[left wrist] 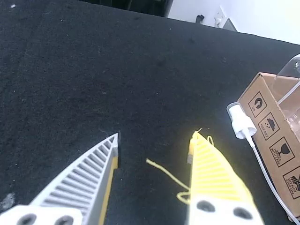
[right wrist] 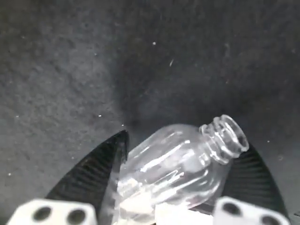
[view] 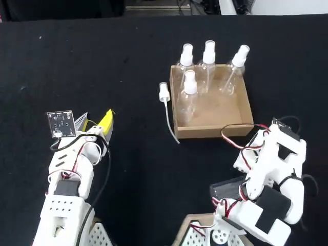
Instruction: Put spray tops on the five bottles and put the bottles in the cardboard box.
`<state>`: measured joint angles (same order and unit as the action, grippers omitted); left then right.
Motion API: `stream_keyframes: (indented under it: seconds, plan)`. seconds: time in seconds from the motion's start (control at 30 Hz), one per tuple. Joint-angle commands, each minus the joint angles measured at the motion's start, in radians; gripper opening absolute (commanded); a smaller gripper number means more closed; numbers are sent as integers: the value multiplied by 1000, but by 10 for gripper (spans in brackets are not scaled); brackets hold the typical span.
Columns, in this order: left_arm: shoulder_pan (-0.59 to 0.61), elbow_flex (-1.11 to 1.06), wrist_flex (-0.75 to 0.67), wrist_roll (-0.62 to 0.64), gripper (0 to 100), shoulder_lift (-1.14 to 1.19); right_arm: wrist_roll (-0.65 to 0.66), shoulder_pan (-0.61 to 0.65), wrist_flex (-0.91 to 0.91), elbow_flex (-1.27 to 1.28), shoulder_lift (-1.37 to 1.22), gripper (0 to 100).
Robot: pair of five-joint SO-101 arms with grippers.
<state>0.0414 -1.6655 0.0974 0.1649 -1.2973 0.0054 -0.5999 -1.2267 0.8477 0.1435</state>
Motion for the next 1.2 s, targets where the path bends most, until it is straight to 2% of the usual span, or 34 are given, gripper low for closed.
stream_keyframes:
  seconds: [0.0, 0.1, 0.13, 0.2, 0.37, 0.43, 0.63, 0.83, 0.9, 1.03, 1.17]
  plan:
    - [-5, -5, -26, 9, 234, -12, -2, -18, 15, -62, 10, 180]
    - [-5, -5, -26, 9, 234, -12, 9, -31, 15, -151, 7, 28]
    - [-5, -5, -26, 9, 234, -12, 28, -41, 11, -176, 2, 5]
    - [-4, -5, -26, 9, 234, -12, 57, -63, 14, -203, 2, 33]
    - [-4, -4, -26, 9, 234, -12, 75, -107, 110, -266, 1, 12]
    - [-4, -4, -26, 9, 234, -12, 147, -107, 175, -274, 1, 12]
    - [-4, -4, -26, 9, 234, -12, 600, -106, 330, -274, -1, 12]
    - [-4, -4, -26, 9, 234, -14, 1201, -117, 353, -249, -2, 12]
    - [-4, -4, -26, 9, 234, -14, 1297, -123, 353, -200, -13, 20]
    - [-4, -4, -26, 9, 234, -14, 1293, -130, 356, -150, -27, 129]
    - [-4, -4, -26, 9, 234, -14, 1086, -146, 354, -154, -21, 214]
